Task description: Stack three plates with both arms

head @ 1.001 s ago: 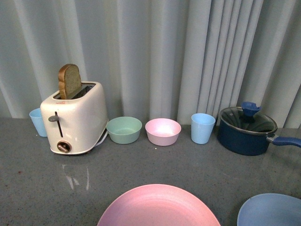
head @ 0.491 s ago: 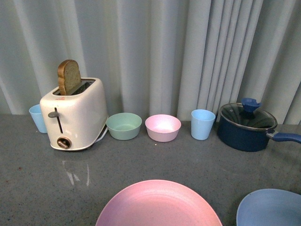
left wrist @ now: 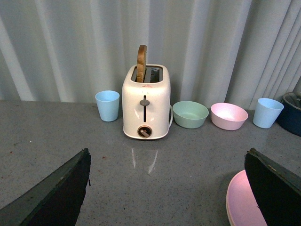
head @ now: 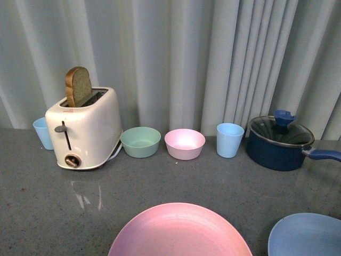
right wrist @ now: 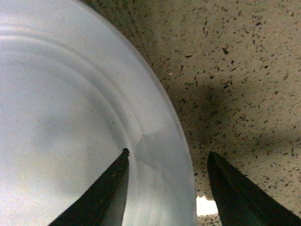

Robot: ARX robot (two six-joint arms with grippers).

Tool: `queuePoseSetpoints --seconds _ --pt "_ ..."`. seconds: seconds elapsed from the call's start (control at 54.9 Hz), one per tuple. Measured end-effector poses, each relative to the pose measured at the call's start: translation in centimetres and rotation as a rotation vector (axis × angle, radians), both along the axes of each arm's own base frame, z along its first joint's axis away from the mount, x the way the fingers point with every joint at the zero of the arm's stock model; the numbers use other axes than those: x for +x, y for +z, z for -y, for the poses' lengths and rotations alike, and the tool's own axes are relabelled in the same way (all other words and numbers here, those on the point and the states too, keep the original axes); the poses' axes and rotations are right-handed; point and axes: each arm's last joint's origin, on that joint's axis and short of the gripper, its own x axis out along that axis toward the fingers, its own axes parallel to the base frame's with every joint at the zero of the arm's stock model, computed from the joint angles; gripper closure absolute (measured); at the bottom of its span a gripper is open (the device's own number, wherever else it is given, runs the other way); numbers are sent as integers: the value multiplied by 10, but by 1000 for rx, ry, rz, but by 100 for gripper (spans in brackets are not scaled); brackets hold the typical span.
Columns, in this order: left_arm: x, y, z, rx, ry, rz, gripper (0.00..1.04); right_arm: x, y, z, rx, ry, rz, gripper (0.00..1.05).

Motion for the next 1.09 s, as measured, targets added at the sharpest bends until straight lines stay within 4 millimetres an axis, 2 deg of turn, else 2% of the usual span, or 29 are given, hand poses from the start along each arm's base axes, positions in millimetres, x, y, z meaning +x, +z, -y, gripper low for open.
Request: queuePoseSetpoints --seconds 0.182,0.255,0.582,0.728,0.892,1.001,1.092 --pt "0 0 0 0 0 0 7 -11 3 6 47 -10 23 95" --pt "0 0 0 0 0 0 7 -15 7 9 69 -11 54 102" --pt "0 0 0 0 0 0 7 -36 33 27 92 -60 126 102" --pt "0 0 0 0 0 0 7 -43 65 28 115 -34 215 102" --pt "0 0 0 0 0 0 7 -38 102 6 139 54 324 102" --pt "0 0 0 0 0 0 7 -27 118 -25 149 148 373 102" --pt "0 0 0 0 0 0 7 -13 120 -66 176 259 385 102"
